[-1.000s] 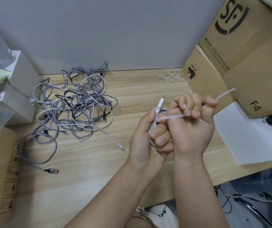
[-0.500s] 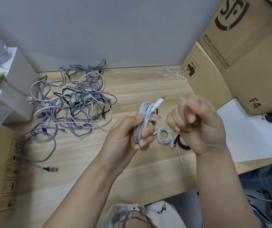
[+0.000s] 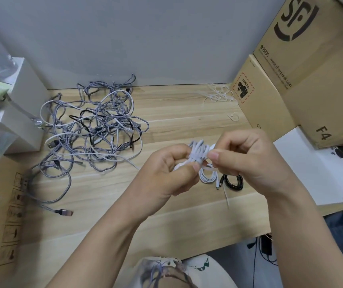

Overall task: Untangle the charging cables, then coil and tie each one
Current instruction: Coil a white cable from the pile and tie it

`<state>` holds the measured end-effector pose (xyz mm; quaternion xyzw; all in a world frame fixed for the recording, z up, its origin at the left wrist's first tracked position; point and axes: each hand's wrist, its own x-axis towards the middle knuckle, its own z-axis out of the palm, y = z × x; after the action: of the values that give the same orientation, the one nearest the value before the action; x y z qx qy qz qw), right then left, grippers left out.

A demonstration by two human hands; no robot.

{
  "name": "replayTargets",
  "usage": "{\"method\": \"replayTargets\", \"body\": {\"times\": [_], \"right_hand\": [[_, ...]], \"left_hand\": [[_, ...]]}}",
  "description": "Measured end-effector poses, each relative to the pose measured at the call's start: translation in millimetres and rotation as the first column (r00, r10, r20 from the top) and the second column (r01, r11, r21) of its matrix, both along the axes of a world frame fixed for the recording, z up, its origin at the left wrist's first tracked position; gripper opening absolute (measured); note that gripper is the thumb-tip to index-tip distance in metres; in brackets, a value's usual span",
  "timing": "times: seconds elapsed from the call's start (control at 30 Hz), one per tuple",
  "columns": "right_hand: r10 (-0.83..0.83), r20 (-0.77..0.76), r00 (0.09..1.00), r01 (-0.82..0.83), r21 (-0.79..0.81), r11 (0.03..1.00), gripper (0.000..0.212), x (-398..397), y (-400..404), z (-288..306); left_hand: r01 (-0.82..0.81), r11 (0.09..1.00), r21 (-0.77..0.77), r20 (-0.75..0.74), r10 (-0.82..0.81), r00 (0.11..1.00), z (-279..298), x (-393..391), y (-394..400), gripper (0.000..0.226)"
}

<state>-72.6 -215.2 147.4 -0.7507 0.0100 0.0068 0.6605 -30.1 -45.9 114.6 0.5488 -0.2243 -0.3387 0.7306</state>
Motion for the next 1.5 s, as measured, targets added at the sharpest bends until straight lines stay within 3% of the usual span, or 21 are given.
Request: {"method": "replayTargets", "body": {"times": [0.07,0.2,0.37,0.63,0.73,0.9,0.97,1.3,1.5], "right_hand": [[0.017,-0.01,1.0,-0.017,-0.006,1.0,0.016,-1,-1,2],[0.04,-0.026,0.999,-0.04,-0.026,0.999,0.019,-3,-4,3],[0.047,-0.031,0.998,-0.047,-0.003,0.999,0.02,-5,-4,2],[0.033,-0.052,0.998,-0.032,0.02,0.999,0.018,-4,-5,1],[0.064,-0.074,0.995,-0.067,-0.03,0.997,0.017,-2,-7,3],[0.141,-0.133,0.981,-0.153,-0.079,0.985,0.017,1,-10,6],[0.162,-0.151,0.975,-0.174,-0.073,0.982,0.017,3,-10,6],[0.21,-0.203,0.956,-0.232,-0.09,0.969,0.023,7,-6,7],[0.134,-0.199,0.971,-0.132,0.02,0.991,0.025,7,-7,6]], "left_hand": [[0.029,0.999,0.014,0.034,-0.03,0.999,-1,1,2,0.019],[0.076,0.996,0.044,0.114,-0.08,0.99,0,4,6,0.038],[0.135,0.989,0.068,0.126,-0.143,0.982,-1,9,8,0.043],[0.18,0.979,0.098,0.164,-0.194,0.967,2,14,9,0.026],[0.19,0.973,0.134,0.178,-0.212,0.961,3,14,8,0.003],[0.176,0.969,0.171,0.248,-0.215,0.944,2,14,6,0.013],[0.192,0.961,0.197,0.245,-0.238,0.94,1,17,7,0.003],[0.259,0.952,0.163,0.211,-0.29,0.934,-1,21,8,0.007],[0.226,0.962,0.151,0.159,-0.249,0.955,3,23,5,0.01]]}}
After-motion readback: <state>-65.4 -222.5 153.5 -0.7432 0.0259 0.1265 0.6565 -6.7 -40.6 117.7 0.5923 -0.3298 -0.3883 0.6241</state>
